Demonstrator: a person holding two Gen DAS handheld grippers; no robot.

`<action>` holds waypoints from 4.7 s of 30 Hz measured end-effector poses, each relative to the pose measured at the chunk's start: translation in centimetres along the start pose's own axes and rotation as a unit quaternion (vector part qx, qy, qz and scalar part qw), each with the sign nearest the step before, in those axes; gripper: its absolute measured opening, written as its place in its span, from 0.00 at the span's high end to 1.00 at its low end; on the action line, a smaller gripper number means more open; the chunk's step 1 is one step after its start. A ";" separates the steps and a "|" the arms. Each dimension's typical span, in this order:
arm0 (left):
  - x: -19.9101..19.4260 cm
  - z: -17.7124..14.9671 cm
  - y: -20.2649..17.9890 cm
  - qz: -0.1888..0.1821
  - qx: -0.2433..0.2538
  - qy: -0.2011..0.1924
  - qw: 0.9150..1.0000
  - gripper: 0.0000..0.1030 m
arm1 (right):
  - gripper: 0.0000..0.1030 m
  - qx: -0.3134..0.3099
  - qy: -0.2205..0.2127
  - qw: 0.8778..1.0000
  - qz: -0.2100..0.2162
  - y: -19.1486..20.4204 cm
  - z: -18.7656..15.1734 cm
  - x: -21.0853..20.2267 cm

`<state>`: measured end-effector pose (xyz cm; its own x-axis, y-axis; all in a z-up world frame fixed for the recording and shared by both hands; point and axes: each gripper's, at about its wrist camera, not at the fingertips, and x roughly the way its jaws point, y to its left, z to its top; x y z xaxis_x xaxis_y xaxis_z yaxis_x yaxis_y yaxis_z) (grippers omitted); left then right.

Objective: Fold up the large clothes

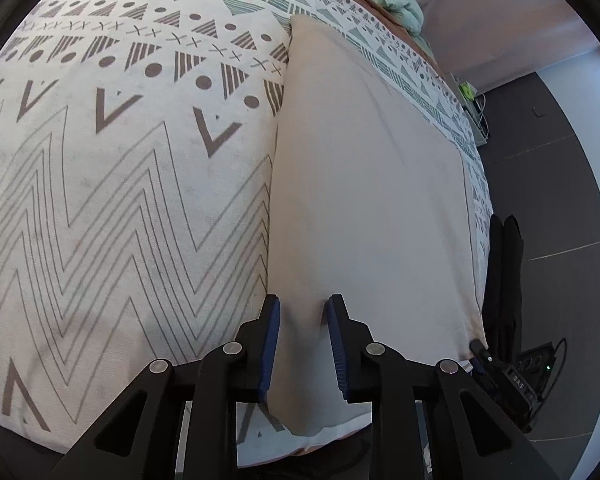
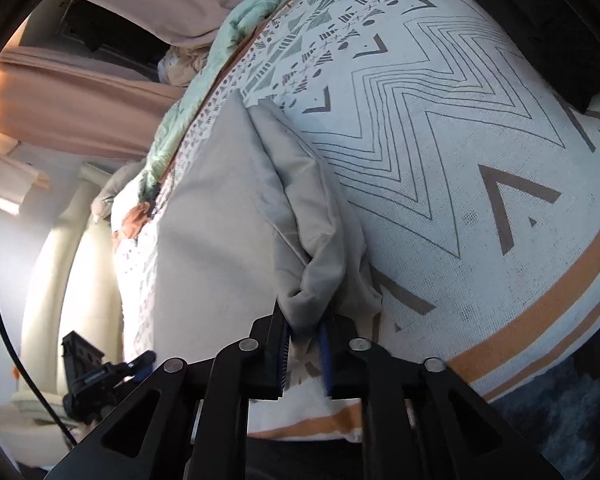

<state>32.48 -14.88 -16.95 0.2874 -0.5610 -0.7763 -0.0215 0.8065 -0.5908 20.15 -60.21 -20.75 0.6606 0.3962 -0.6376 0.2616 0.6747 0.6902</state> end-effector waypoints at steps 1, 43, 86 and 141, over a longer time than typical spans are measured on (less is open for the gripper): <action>0.0 0.4 0.1 -0.001 -0.002 0.001 1.000 0.74 | 0.74 -0.004 0.000 1.000 -0.002 0.1 0.2 -0.3; 7.5 16.2 -0.3 0.017 -0.009 -0.050 0.999 0.54 | 0.22 -0.126 0.179 0.976 0.022 5.4 19.1 16.8; -8.2 12.5 -11.1 -0.016 0.082 -0.202 0.976 0.85 | 0.84 -0.196 0.012 0.979 0.059 18.9 11.9 2.1; -45.5 4.0 15.4 0.015 -0.028 -0.423 0.906 0.87 | 0.85 -0.430 0.107 0.862 0.247 54.2 -17.5 4.9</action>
<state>22.94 23.83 10.14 0.9161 -0.1763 -0.3601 -0.0834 0.7947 -0.6012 25.24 -10.82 7.56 0.3726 0.8114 -0.4503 -0.6930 0.5661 0.4464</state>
